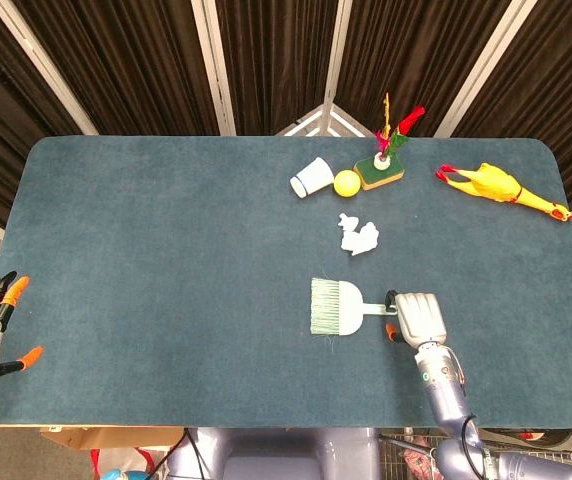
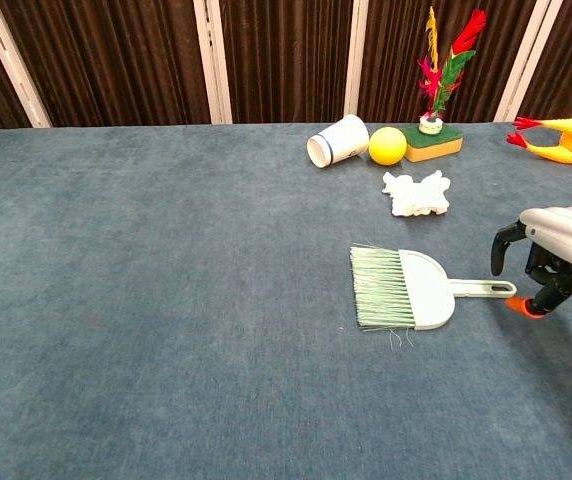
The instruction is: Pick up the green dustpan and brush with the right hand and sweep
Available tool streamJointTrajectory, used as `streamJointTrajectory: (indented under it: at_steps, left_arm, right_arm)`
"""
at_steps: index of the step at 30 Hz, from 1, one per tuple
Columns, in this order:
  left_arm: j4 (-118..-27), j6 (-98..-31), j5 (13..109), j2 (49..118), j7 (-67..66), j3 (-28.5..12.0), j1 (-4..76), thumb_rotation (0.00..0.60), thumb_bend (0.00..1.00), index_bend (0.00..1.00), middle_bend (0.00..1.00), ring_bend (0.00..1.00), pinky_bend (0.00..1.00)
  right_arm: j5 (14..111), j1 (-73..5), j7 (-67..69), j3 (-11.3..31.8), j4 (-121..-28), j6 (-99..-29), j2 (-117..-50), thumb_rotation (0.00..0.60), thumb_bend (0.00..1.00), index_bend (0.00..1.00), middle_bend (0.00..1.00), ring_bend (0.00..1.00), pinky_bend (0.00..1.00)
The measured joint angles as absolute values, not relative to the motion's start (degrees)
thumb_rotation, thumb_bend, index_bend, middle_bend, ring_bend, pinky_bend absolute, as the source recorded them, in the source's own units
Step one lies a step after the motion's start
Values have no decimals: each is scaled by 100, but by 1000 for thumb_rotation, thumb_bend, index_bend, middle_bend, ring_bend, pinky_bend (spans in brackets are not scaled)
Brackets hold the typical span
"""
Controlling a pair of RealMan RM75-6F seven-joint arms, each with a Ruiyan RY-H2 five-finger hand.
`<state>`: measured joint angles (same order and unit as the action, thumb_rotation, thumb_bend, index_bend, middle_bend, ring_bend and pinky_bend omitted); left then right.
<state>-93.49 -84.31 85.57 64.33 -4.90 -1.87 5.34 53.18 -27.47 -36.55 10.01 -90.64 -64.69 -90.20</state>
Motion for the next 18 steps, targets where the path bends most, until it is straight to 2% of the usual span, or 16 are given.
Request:
streamJointTrajectory:
  at_steps: [18]
  left_arm:
    - [-9345, -8422, 8534, 6427, -465, -197, 539, 600, 0, 0, 0, 0, 21]
  right_arm:
    - [5211, -2951, -3653, 1012, -8422, -6492, -9509, 600, 330, 450, 943, 983, 846]
